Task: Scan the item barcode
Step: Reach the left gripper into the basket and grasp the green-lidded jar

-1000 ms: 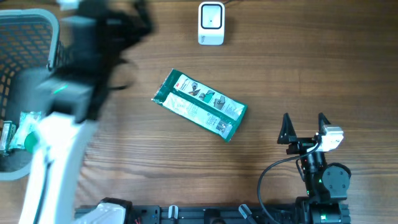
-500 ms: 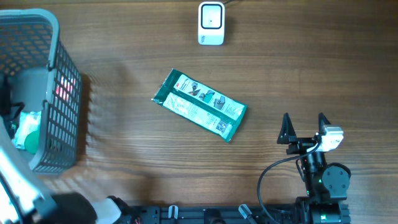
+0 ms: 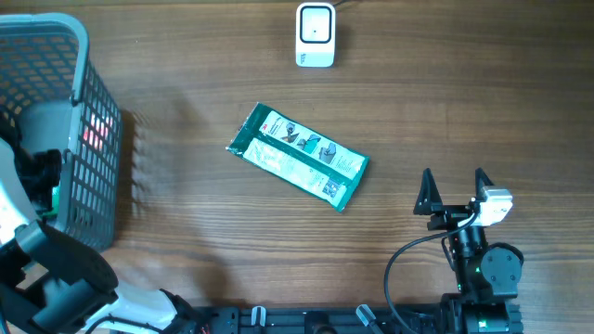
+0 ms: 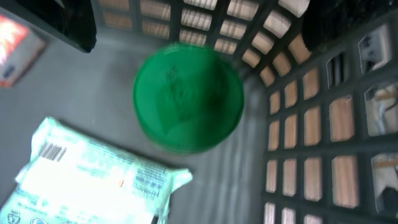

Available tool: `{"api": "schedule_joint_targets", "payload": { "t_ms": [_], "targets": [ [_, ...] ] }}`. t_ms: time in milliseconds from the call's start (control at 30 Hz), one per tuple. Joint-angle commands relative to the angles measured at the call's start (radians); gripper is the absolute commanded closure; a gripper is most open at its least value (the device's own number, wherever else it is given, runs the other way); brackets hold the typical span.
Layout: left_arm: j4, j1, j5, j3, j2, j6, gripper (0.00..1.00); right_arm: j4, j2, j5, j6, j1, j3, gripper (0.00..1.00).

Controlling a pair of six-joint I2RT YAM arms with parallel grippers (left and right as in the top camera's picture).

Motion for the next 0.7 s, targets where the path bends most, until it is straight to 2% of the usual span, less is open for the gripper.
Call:
{"api": "schedule_joint_targets", "payload": {
  "t_ms": [0,367,400,433,467,667],
  "targets": [
    [0.111,0.005,-0.039,-0.103,0.005,-0.02,0.0,0.003,-0.005,0.009,0.012,0.002,-0.001,0.0],
    [0.459,0.023,-0.04,-0.383,0.005,-0.019,0.01,0.003,-0.005,0.009,0.011,0.002,-0.001,0.0],
    [0.457,0.024,-0.04,-0.388,0.005,-0.019,0.14,0.003,-0.005,0.009,0.011,0.002,-0.001,0.0],
    [0.458,0.024,-0.04,-0.387,0.005,-0.016,0.33,0.003,-0.005,0.008,0.012,0.002,-0.001,0.0],
    [0.457,0.024,-0.04,-0.387,0.005,-0.016,0.41,0.003,-0.005,0.009,0.011,0.002,-0.001,0.0],
    [0.431,0.024,-0.044,-0.321,-0.032,0.045,0.51,0.003,-0.005,0.009,0.011,0.002,-0.001,0.0]
  ]
}}
